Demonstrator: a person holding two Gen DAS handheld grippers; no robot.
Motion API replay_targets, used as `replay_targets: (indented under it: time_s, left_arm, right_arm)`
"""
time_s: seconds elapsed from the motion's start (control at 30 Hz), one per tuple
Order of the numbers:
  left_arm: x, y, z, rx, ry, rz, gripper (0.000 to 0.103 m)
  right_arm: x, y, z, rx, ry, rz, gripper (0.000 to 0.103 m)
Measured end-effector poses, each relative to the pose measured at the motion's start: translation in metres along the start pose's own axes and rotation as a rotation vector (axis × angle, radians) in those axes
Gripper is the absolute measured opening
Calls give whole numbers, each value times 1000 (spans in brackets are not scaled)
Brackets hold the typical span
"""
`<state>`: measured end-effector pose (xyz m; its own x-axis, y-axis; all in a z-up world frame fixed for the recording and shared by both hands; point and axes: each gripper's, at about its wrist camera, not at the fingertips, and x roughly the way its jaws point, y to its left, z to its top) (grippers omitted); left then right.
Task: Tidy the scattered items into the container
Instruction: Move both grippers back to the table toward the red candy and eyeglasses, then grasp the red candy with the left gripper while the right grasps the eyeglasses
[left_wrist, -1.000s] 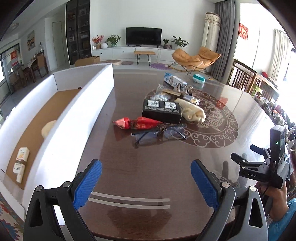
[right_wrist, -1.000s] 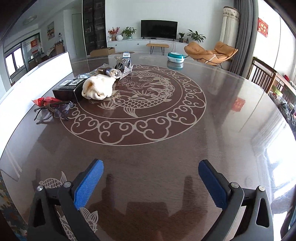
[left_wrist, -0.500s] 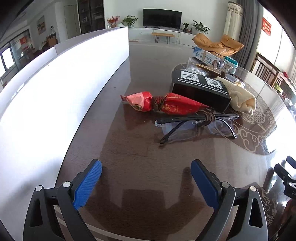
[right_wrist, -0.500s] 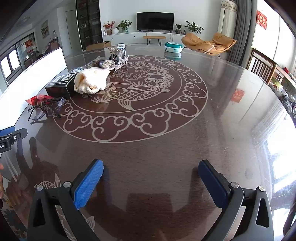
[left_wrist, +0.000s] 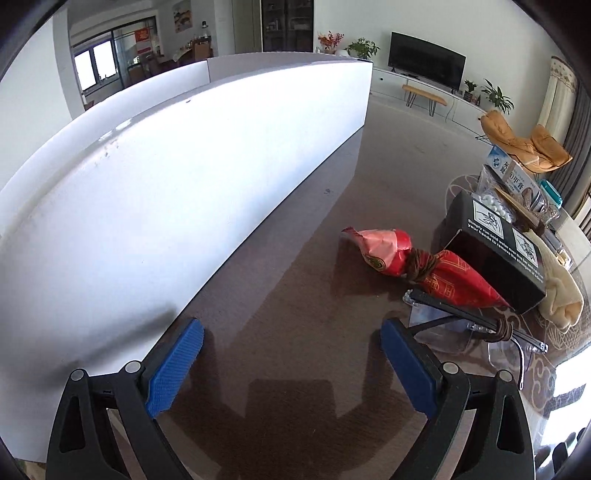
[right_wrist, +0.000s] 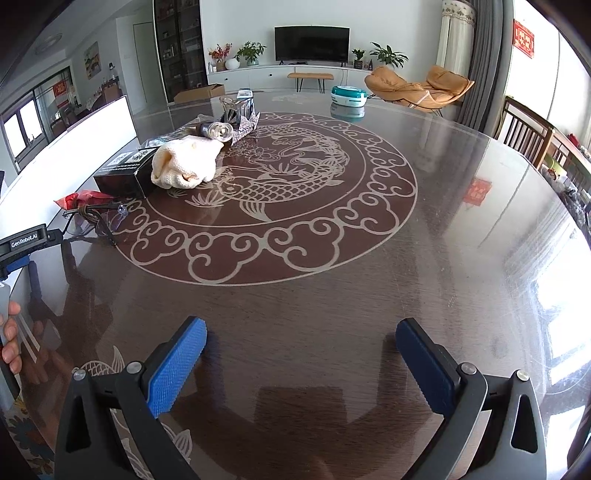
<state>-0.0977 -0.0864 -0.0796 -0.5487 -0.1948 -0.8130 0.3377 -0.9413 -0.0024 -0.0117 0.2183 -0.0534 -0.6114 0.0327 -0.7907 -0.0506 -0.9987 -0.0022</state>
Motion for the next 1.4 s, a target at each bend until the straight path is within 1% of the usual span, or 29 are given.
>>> replay_targets:
  time_s: [0.07, 0.1, 0.17, 0.33, 0.37, 0.4, 0.43, 0.5, 0.57, 0.67, 0.7, 0.77, 0.9, 0.93, 1.0, 1.1, 1.13, 1.2, 1.27, 1.3, 1.33, 1.37, 1.4]
  left_arm:
    - [3, -9, 4, 28, -5, -37, 98]
    - [4, -17, 6, 62, -7, -63, 98]
    - [5, -39, 5, 160, -3, -97, 99]
    - [-3, -83, -3, 341, -7, -230, 99]
    - [-7, -88, -5, 378, -11, -248, 99]
    - [-10, -88, -8, 400, -21, -246, 99]
    - [-12, -86, -10, 398, -22, -242, 99]
    - [-15, -66, -13, 334, -4, -244, 99]
    - [-17, -45, -15, 276, 0, -201, 99]
    - [-23, -26, -20, 211, -1, -210, 99]
    - [-22, -27, -19, 201, 2, -203, 99]
    - [-20, -34, -18, 181, 11, -166, 100]
    - [-11, -62, -9, 120, 13, -135, 100]
    - [-9, -70, -7, 122, 11, -129, 100]
    - [-7, -82, -7, 156, 22, -92, 101]
    - [-3, -78, -2, 140, 25, -97, 101]
    - [-3, -76, 0, 147, 27, -112, 100]
    - [-5, -73, -1, 210, 41, -162, 100]
    - [-13, -69, -8, 310, 62, -237, 100]
    - [-17, -66, -13, 357, 63, -260, 100]
    - [-21, -63, -16, 392, 58, -249, 100]
    - [-25, -59, -17, 406, 49, -222, 100]
    - [-27, -53, -17, 397, 46, -207, 101]
  right_arm:
    - [0, 0, 0, 2, 0, -1, 103]
    - [0, 0, 0, 1, 0, -1, 103]
    - [0, 0, 1, 2, 0, -1, 103]
    - [0, -2, 1, 12, -3, 0, 103]
    - [0, -3, 1, 15, -4, 2, 103]
    - [0, -3, 1, 19, -5, 4, 103]
    - [-1, -4, 1, 24, -7, 5, 103]
    - [-1, -7, 2, 33, -11, 9, 103]
    - [-2, -9, 2, 44, -15, 12, 103]
    - [-3, -13, 1, 62, -24, 18, 103]
    - [-4, -14, 1, 68, -26, 20, 103]
    - [-4, -15, 1, 75, -28, 23, 103]
    - [-6, -17, 0, 83, -37, 32, 103]
    - [-7, -18, 0, 87, -38, 35, 103]
    - [-7, -19, 0, 96, -42, 37, 103]
    - [-7, -21, -1, 101, -46, 42, 103]
    - [-7, -21, -1, 101, -46, 44, 103]
    - [-8, -21, -1, 101, -47, 47, 103]
    - [-9, -22, -1, 104, -50, 52, 103]
    - [-9, -23, -1, 108, -53, 55, 103]
    - [-10, -23, -2, 113, -55, 57, 103]
    - [-10, -24, -2, 119, -55, 59, 103]
    - [-9, -26, -2, 127, -54, 65, 103]
